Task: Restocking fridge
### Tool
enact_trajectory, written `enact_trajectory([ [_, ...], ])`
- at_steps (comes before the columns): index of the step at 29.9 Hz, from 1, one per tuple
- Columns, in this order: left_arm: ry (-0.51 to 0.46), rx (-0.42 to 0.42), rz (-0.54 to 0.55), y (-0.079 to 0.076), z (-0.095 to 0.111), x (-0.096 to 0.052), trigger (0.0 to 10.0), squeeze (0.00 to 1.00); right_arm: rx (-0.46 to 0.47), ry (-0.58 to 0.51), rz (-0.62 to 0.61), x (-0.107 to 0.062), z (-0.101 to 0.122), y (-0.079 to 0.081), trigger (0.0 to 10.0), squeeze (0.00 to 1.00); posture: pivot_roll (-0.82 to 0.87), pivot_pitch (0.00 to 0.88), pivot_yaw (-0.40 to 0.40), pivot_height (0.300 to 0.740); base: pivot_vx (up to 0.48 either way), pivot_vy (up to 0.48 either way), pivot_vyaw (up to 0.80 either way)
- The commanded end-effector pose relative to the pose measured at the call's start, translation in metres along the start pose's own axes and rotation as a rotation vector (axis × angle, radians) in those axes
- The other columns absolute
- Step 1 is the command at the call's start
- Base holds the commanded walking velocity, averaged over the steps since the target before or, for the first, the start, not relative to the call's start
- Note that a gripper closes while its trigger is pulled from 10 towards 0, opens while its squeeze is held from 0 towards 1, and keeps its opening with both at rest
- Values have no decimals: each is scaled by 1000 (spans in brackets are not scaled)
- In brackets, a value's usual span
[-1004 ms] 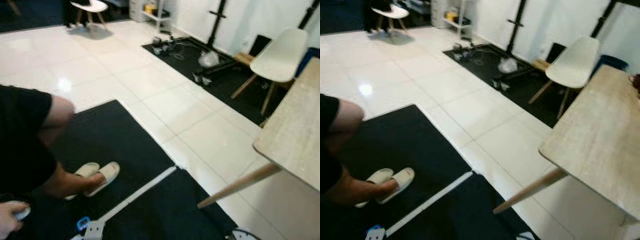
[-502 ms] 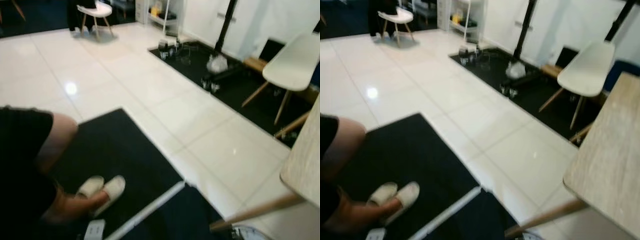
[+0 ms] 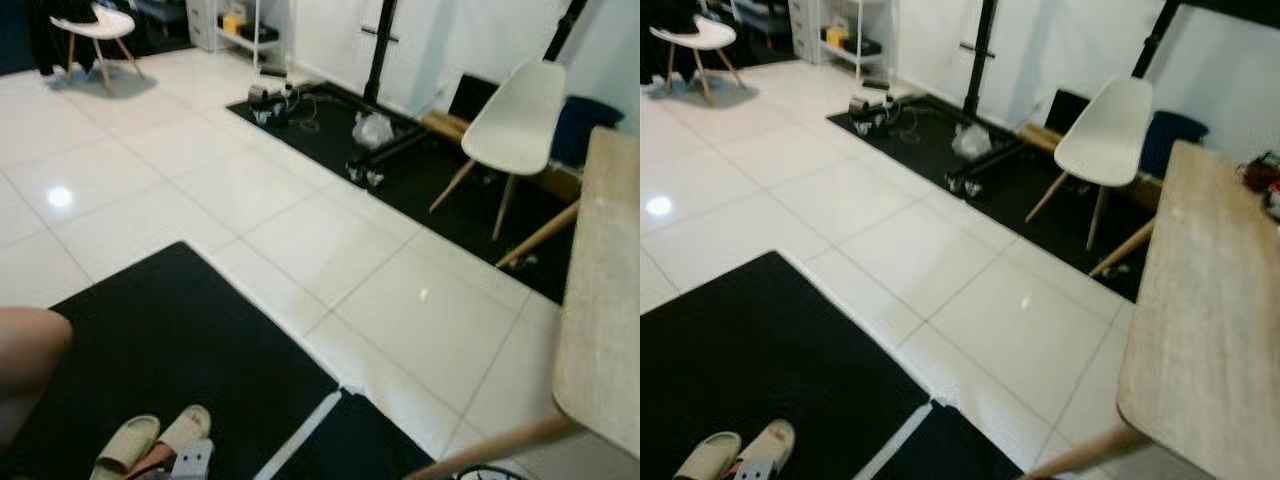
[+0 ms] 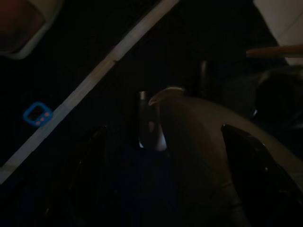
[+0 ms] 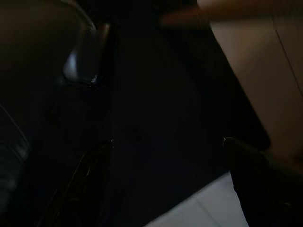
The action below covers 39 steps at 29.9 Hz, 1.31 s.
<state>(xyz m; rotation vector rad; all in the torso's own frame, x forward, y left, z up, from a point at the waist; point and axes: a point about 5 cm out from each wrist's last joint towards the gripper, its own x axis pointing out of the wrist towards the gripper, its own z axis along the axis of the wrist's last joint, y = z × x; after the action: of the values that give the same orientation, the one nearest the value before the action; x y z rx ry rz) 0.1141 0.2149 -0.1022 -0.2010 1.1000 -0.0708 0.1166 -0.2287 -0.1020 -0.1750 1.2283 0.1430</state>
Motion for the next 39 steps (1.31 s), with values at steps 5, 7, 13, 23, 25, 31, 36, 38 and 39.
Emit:
enact_trajectory([
  [5, 33, -6, -16, -6, -9, 1, 10000, 0, -12, -18, -12, 0, 7, -1, 10000, 0, 78, 6, -94, 740, 307, 0, 0],
  [7, 33, -6, -17, -6, -9, 1, 10000, 0, -11, -20, -11, 1, 8, 0, 10000, 0, 78, 6, -94, 740, 307, 0, 0],
  [13, 34, -8, -16, -6, -8, 1, 10000, 0, -13, -11, -7, 1, 8, 2, 10000, 0, 78, 12, -93, 740, 307, 0, 0],
  [23, 33, -12, -15, -5, -8, 1, 10000, 0, -8, -18, -8, 2, 9, 4, 10000, 0, 78, 12, -92, 740, 307, 0, -604],
  [25, 33, -12, -15, -5, -8, 1, 10000, 0, -9, -19, -6, 2, 9, 4, 10000, 0, 78, 12, -92, 740, 307, 0, 0],
  [31, 32, -11, -15, -5, -7, 1, 10000, 0, -11, -23, -3, 2, 10, 3, 10000, 0, 78, 11, -92, 740, 307, 0, 0],
  [36, 31, -11, -16, -5, -7, 1, 10000, 0, -15, -15, -7, 1, 9, -1, 10000, 0, 79, 10, -92, 740, 305, 0, 0],
  [38, 31, -11, -16, -5, -7, 1, 10000, 0, -24, -10, -9, 0, 8, -2, 10000, 0, 79, 10, -92, 740, 307, 0, 0],
  [39, 31, -11, -16, -6, -7, 1, 10000, 0, -18, -4, -10, 0, 5, -4, 10000, 0, 78, 9, -92, 740, 307, 0, -719],
])
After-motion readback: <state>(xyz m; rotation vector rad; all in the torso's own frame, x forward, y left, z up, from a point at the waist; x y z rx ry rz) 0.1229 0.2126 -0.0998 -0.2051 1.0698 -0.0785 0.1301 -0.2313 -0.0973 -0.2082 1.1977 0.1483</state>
